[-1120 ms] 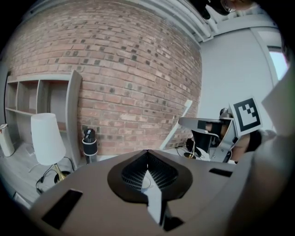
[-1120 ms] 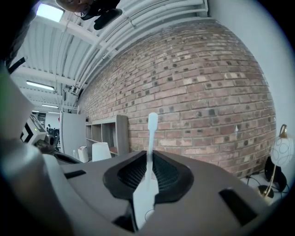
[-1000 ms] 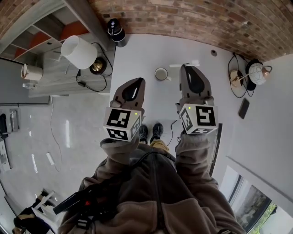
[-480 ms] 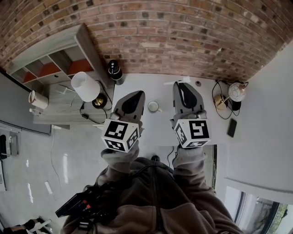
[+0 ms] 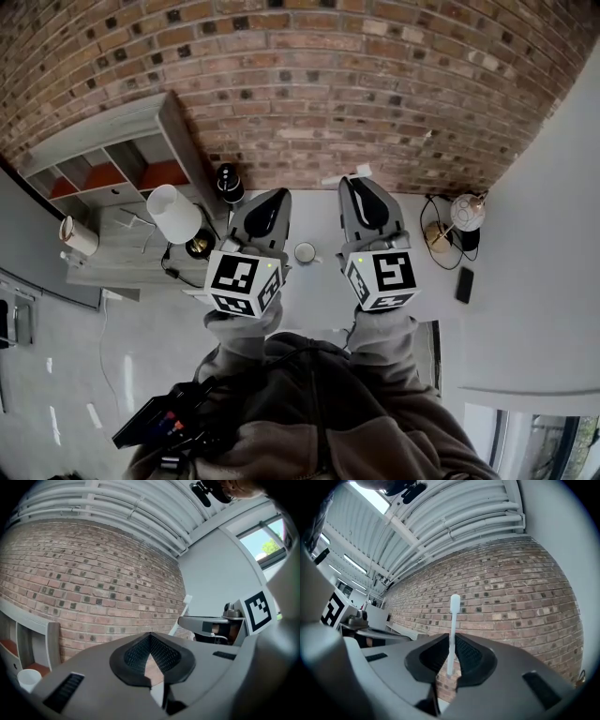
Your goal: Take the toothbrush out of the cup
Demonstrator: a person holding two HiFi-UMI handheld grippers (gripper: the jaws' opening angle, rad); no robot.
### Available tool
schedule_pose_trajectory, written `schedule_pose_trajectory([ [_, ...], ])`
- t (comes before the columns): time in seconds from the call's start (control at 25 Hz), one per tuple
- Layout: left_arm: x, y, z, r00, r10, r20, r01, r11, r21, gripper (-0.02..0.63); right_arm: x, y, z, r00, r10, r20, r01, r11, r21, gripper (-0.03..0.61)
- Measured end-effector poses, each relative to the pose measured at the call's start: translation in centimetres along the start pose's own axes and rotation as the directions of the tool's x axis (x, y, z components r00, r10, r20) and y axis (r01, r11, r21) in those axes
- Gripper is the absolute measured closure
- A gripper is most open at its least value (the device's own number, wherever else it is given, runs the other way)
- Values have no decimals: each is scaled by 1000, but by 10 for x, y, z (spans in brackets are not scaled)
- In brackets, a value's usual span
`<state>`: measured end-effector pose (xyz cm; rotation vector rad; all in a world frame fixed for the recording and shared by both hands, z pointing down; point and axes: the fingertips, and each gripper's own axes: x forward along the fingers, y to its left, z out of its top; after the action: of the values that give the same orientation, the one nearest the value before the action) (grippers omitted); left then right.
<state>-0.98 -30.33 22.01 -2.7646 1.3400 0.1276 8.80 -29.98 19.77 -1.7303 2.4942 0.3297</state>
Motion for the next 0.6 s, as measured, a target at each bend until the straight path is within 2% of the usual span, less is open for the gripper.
schedule_pose_trajectory([
  [0.28, 12, 5, 16, 999, 15, 43, -16, 1000, 25, 609, 8, -5, 13, 999, 11, 36, -10, 999, -33, 534],
  [0.6, 17, 6, 22, 999, 11, 50, -13, 999, 43, 609, 11, -6, 18, 999, 24, 47, -21, 998, -51, 534],
])
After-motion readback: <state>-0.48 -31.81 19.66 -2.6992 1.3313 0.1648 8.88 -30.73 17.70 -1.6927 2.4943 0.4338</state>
